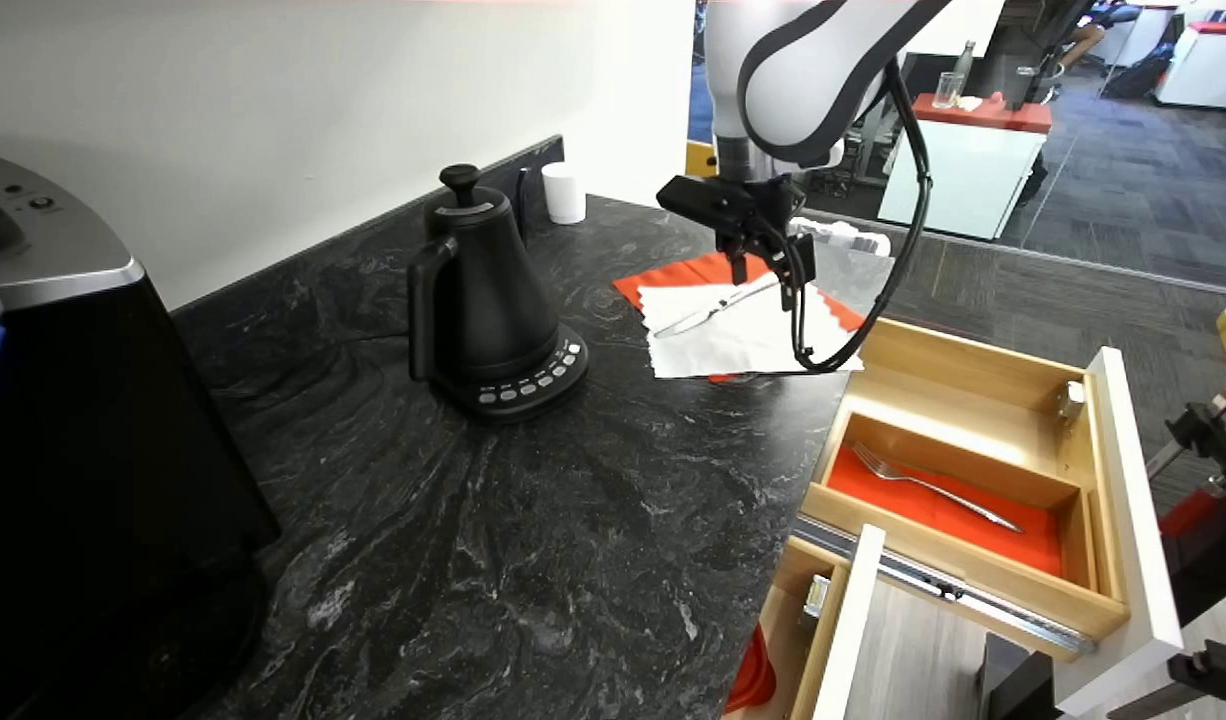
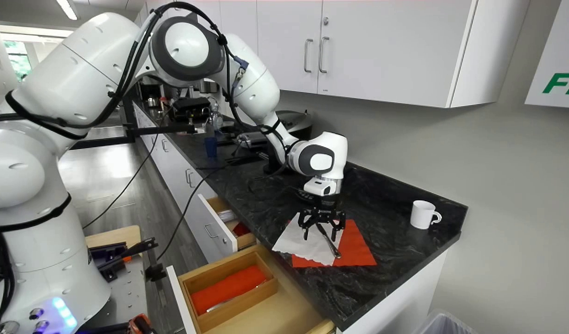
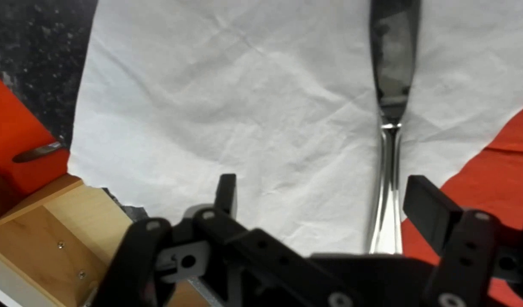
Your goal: Put the fork and knife inside the box in the drawer
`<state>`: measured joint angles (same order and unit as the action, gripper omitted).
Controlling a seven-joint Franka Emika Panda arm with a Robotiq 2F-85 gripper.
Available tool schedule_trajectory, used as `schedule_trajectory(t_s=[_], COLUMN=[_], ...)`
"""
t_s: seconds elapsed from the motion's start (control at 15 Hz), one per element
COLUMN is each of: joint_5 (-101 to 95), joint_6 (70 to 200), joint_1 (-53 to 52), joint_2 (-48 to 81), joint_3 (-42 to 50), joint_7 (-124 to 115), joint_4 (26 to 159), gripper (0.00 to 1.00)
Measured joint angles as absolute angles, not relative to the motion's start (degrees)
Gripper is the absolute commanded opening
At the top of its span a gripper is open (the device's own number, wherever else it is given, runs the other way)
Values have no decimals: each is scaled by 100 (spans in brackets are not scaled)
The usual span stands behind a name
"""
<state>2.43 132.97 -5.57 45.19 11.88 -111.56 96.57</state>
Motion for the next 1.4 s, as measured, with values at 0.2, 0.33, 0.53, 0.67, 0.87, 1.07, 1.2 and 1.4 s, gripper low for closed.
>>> schedule_trajectory(t_s=[0.2,0.33,0.53,0.67,0.87,1.07,1.2,1.4], joint_5=[154,72,7,-1,-1,-43,-91,-131], joint_6=[13604,13901,14215,14352,14445,14571,14649,14740], joint_1=[-603,-642,-700,-729,-754,-779,-828,-883], joint_2=[4360,4287,4211,4195,4150,4103,4083,4077], joint_3=[1206,1239,1292,1325,1364,1440,1523,1594], joint_7=[-11156,-11156,-11156,-11156,-11156,-11156,-11156,-11161], joint_4=[10020,10233,10491,10615,10732,10780,10780,10780], gripper=[100,100,100,100,100,100,100,100])
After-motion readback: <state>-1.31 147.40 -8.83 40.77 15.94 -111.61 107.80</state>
